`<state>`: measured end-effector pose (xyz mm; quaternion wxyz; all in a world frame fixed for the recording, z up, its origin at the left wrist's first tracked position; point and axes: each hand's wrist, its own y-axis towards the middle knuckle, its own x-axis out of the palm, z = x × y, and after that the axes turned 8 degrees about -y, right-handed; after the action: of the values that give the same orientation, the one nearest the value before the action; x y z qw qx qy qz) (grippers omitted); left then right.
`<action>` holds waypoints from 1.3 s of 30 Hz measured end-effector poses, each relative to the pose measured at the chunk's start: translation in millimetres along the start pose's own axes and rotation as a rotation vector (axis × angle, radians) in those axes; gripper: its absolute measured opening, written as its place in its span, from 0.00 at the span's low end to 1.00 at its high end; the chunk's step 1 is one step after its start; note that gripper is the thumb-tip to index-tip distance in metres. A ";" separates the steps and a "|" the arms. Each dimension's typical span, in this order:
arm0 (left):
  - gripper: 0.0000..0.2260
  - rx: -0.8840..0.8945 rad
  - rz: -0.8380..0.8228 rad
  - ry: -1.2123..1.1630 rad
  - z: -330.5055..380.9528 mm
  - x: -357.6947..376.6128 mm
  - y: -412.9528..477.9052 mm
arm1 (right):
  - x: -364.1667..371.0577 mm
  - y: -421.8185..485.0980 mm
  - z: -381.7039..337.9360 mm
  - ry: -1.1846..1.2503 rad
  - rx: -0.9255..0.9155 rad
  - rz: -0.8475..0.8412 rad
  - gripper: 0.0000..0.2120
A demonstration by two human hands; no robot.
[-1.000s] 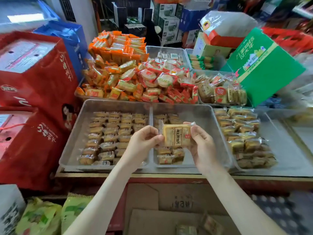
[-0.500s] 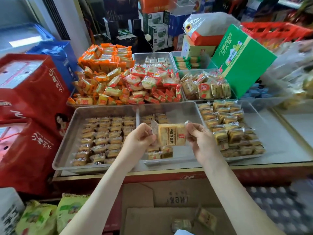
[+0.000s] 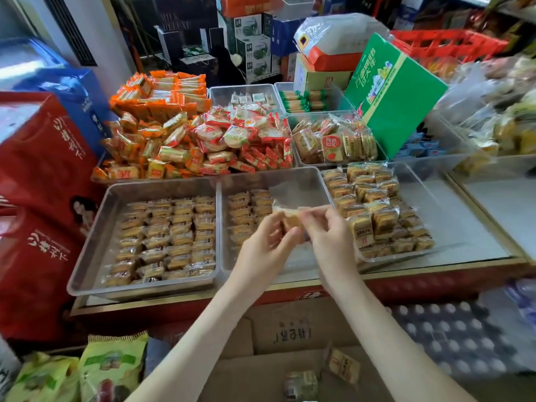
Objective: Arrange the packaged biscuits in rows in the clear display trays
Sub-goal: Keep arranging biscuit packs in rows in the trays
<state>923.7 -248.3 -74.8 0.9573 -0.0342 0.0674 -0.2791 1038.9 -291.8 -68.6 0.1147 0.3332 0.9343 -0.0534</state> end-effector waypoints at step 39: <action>0.19 -0.320 -0.105 -0.617 -70.6 -38.4 23.6 | 50.5 42.0 55.2 -0.737 -0.319 -0.519 0.23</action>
<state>893.7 -209.8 -142.8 0.8995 -0.2698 -0.1839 -0.2902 1037.5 -238.3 -135.6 0.4709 0.0258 0.8804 -0.0506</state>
